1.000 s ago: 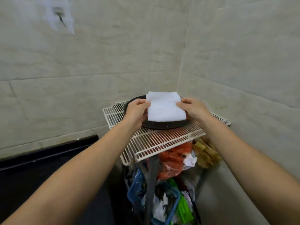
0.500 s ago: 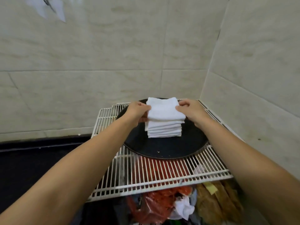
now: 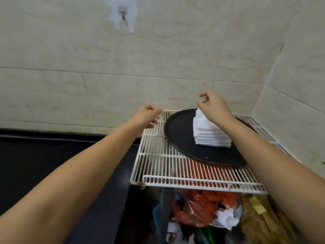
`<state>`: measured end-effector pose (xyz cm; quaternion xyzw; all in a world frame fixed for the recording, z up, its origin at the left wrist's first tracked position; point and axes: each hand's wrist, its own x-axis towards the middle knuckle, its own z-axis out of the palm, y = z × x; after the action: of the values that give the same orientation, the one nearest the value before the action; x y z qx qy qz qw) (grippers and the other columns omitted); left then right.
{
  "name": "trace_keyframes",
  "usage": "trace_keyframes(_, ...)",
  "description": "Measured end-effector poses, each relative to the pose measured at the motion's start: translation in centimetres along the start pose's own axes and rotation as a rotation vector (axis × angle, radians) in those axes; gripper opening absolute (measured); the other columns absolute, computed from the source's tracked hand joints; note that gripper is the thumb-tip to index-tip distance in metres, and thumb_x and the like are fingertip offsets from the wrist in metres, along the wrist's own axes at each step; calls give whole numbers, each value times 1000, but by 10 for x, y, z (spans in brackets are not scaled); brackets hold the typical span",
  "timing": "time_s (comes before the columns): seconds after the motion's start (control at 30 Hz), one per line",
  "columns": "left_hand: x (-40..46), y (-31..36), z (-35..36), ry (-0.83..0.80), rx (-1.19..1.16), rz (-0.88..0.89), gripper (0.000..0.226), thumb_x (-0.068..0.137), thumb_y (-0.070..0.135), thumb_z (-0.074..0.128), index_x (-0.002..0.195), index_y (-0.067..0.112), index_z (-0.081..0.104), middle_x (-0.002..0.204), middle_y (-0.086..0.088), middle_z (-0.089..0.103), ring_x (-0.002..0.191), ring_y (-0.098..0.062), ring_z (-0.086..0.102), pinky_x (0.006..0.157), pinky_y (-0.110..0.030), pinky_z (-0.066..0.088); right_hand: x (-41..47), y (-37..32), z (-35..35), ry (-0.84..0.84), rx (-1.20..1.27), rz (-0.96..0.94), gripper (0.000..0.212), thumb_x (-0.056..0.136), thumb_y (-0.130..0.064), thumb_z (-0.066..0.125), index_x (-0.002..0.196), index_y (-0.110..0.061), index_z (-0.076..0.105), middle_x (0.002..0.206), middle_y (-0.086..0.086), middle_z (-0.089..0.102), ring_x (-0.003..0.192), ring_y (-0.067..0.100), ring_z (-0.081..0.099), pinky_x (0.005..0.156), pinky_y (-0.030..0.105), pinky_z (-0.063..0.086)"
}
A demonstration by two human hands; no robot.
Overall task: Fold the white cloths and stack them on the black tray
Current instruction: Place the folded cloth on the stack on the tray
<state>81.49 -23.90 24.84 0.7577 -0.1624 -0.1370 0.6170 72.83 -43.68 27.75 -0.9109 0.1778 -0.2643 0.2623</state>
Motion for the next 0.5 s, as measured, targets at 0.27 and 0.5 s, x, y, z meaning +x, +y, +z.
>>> trace_keyframes(0.27, -152, -80, -260, 344, 475, 11, 14, 91, 24, 56, 87, 11, 55, 75, -2, 58, 65, -17, 55, 55, -26, 43, -116, -225, 189, -289, -5, -401, 31, 91, -28, 52, 118, -14, 58, 116, 11, 58, 109, 30, 56, 94, 44, 46)
trace_keyframes(0.5, -307, -161, -460, 572, 826, -232, 16, 91, 32, 55, 97, 17, 58, 83, 4, 61, 83, -19, 60, 76, -35, 50, -255, -410, 334, -523, -106, -787, 36, 98, -33, 43, 131, -19, 47, 126, 5, 51, 116, 26, 50, 93, 40, 39)
